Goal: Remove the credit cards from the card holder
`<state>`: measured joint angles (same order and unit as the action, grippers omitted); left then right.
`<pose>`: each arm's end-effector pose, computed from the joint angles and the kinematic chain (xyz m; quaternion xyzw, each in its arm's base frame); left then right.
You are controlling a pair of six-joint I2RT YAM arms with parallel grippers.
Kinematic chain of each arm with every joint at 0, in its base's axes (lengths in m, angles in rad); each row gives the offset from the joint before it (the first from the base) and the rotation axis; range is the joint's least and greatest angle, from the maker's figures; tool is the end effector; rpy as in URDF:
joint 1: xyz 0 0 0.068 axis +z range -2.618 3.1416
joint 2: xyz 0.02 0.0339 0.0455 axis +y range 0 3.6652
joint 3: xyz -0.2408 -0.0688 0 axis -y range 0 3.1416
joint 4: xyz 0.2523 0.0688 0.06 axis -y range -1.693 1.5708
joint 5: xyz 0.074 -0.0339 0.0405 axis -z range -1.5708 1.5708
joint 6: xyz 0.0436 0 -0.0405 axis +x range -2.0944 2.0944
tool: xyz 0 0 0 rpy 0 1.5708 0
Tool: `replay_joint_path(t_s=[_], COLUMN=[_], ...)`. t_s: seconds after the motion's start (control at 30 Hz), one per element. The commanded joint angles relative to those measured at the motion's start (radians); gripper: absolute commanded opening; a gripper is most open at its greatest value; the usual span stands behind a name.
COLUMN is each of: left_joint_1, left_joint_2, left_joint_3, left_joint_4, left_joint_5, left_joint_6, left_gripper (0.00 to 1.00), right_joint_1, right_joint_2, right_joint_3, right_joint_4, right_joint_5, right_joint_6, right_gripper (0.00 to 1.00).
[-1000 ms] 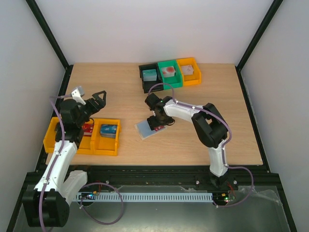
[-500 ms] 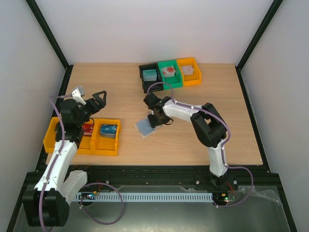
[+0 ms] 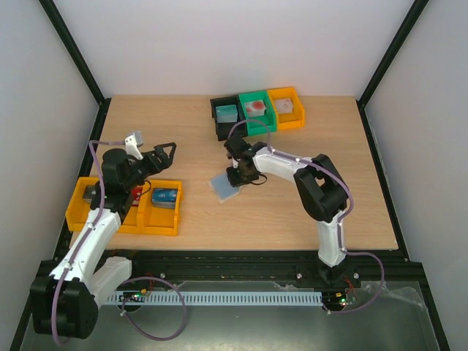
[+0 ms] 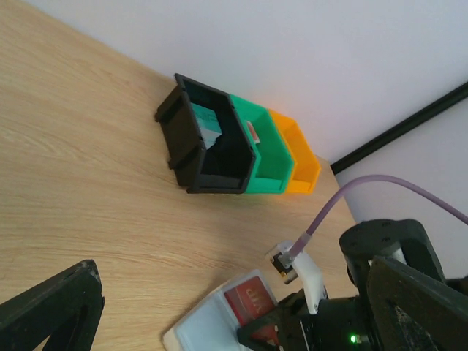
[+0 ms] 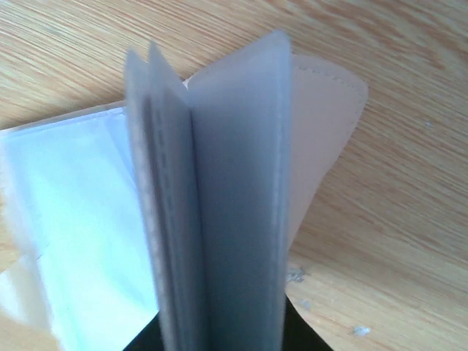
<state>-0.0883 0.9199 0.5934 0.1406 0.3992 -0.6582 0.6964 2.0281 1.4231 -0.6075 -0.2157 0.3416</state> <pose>0.2421 -0.0384 0.2599 -0.0906 0.7596 -0.3703 0.5270 0.3077 0.2694 0.1262 -0.1915 0.9595 0.1798 0.1013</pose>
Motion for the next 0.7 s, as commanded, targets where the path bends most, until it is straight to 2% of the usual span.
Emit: replay_joint_path(t_s=[0.0, 0.17, 0.33, 0.47, 0.67], left_joint_1=[-0.017, -0.026, -0.050, -0.066, -0.087], left_joint_2=[-0.006, -0.003, 0.000, 0.000, 0.011], left_joint_3=[-0.002, -0.013, 0.005, 0.011, 0.018], left_joint_4=[0.081, 0.134, 0.183, 0.255, 0.368], left_joint_5=[0.101, 0.199, 0.276, 0.350, 0.427], left_joint_6=[0.048, 0.046, 0.072, 0.070, 0.032], left_gripper=[1.00, 0.99, 1.00, 0.99, 0.99], right_joint_1=[-0.026, -0.029, -0.028, -0.011, 0.000], right_joint_2=[-0.120, -0.241, -0.365, -0.426, -0.458], right_joint_3=[0.041, 0.122, 0.098, 0.066, 0.063], right_joint_4=[0.024, 0.076, 0.277, 0.411, 0.473], right_joint_5=[-0.136, -0.347, -0.546, -0.595, -0.707], right_joint_6=[-0.023, -0.094, -0.057, -0.018, -0.027], right_gripper=[0.02, 0.02, 0.02, 0.02, 0.02])
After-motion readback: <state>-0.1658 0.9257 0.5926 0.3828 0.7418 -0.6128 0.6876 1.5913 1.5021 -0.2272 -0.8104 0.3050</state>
